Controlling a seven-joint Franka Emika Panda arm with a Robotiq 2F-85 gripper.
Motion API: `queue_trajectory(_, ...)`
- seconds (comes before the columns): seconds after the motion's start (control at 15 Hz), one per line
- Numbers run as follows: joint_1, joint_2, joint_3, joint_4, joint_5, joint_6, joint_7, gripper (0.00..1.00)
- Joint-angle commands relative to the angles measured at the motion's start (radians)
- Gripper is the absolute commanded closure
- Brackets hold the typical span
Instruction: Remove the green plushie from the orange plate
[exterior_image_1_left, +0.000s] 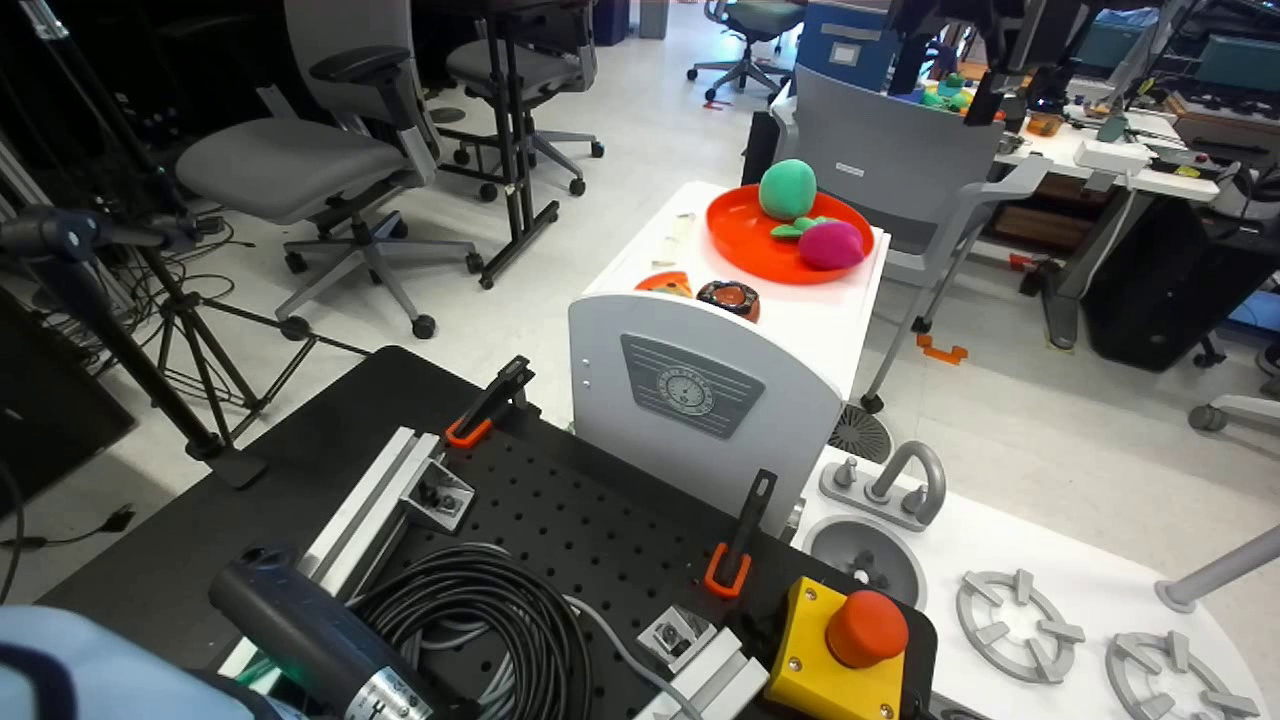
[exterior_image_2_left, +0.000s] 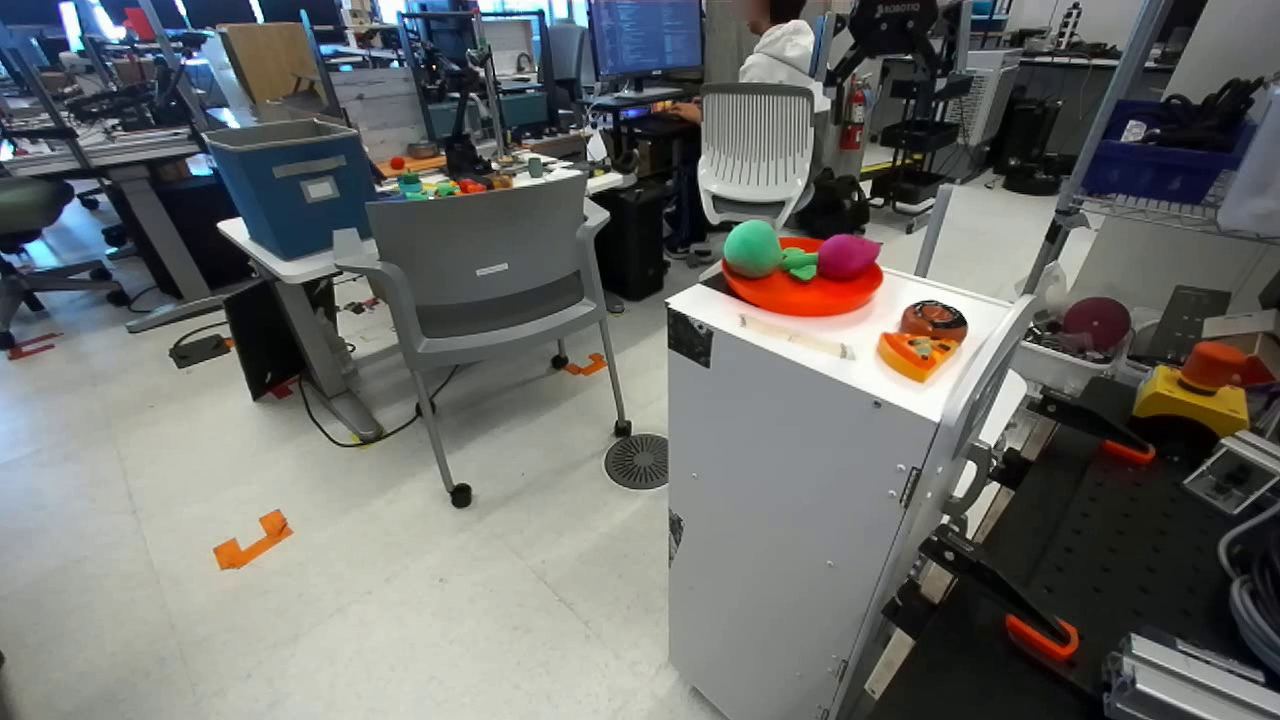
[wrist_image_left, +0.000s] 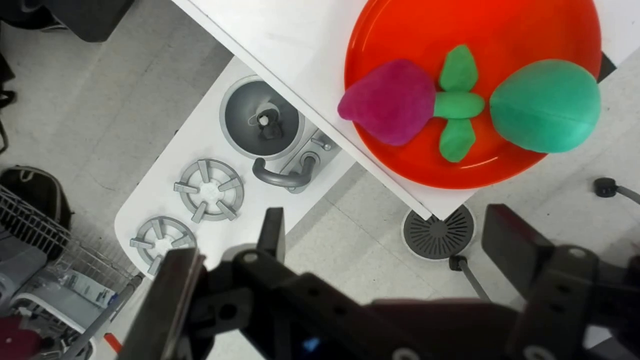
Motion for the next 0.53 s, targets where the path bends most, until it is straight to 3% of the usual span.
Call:
queue_trajectory(0.0,0.014,-0.001,-0.018,-0.004,0.012,0.008,0.003,0.0)
queue_trajectory(0.47,0.052,0.063,-0.008,0.04,0.032,-0.009,0.1,0.0)
